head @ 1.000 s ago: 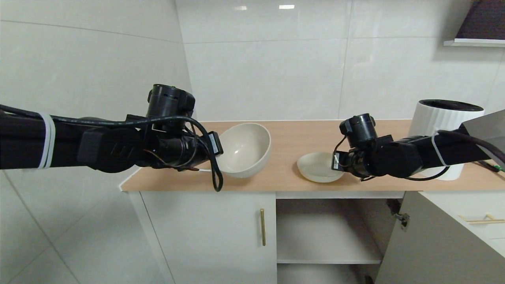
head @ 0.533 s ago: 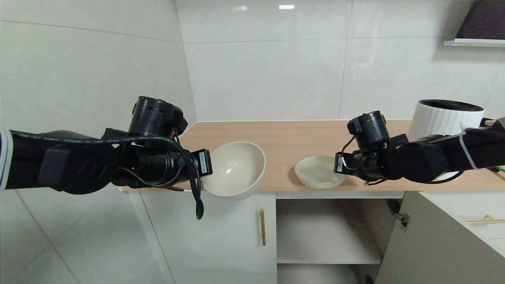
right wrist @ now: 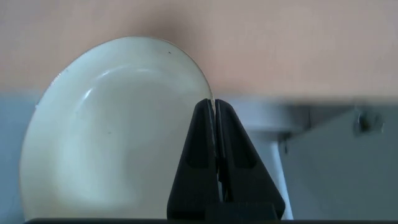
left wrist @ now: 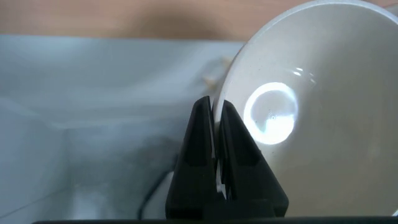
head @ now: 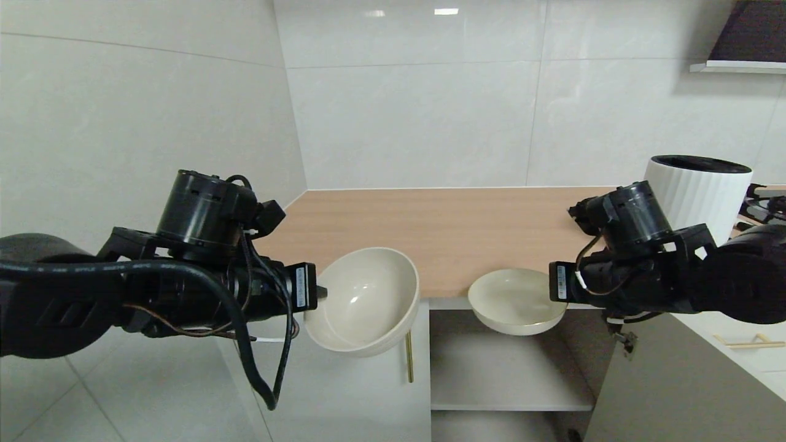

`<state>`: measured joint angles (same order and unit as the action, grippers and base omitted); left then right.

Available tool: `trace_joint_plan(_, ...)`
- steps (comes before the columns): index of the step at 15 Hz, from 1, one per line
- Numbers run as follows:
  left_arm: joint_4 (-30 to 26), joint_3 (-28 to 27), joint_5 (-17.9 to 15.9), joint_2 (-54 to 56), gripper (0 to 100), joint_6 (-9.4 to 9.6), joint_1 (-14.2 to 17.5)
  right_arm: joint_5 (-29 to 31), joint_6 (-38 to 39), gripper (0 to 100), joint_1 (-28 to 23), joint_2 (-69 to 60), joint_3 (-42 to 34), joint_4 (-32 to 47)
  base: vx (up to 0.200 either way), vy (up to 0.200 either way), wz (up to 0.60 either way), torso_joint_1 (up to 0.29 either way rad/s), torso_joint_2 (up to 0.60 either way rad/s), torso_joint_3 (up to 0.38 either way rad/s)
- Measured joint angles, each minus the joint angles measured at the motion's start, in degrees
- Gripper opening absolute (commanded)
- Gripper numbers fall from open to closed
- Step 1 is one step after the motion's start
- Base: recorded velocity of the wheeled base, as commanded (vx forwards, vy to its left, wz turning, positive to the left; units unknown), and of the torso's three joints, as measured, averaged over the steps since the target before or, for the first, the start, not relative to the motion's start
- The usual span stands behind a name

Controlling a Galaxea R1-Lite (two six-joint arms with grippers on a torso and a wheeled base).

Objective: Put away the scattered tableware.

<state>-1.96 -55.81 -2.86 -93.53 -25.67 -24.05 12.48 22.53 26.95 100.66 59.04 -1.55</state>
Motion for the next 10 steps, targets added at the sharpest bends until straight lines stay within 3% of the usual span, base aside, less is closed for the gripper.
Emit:
trace_joint_plan(6,0.0,0.4,-0.1,0.6,0,-0.13,-0.1,-0.6,-1.9,0,-0.1,-4.4,-3.8,0.1,0.0,0.0,0.0,0.0,0.0,0.0)
trace_joint_plan(10,0.0,0.4,-0.1,-0.3,0,-0.13,-0.2,-0.6,-2.3,0,0.0,-4.0,-4.7,0.0,-0.2,0.0,0.0,0.004,0.01,0.0)
